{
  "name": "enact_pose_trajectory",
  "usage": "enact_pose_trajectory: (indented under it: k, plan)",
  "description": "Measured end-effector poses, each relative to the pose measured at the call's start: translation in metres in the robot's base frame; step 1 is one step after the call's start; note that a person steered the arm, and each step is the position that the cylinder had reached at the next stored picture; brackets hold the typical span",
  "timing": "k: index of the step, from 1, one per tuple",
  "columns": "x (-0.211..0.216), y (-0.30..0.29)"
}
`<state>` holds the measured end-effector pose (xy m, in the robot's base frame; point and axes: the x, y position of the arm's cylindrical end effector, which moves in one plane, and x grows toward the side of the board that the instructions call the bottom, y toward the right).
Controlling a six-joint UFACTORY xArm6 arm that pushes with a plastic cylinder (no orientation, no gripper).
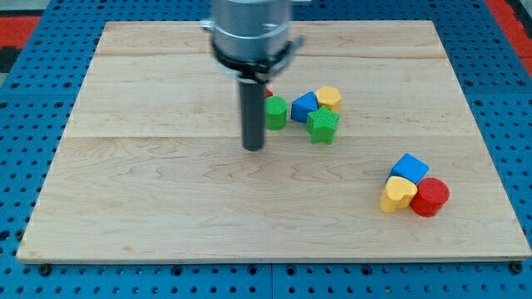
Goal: Move the green star above the blue cube
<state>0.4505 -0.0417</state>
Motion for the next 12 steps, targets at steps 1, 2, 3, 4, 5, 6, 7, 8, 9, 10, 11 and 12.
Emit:
enact_pose_trajectory:
  k: [1,2,3,4,5,6,7,8,9,10,11,12]
  plan:
    - [-0.009,0.002]
    - [-0.018,0.030]
    - [-0.023,0.074]
    - [-0.037,0.098]
    - [-0.035,0.115]
    - [-0.012,0.124]
    - [-0.007,0.157]
    - [-0.016,0.190]
    - [-0.024,0.209]
    - [-0.043,0.210]
    - [-0.067,0.212]
    - [-0.068,0.245]
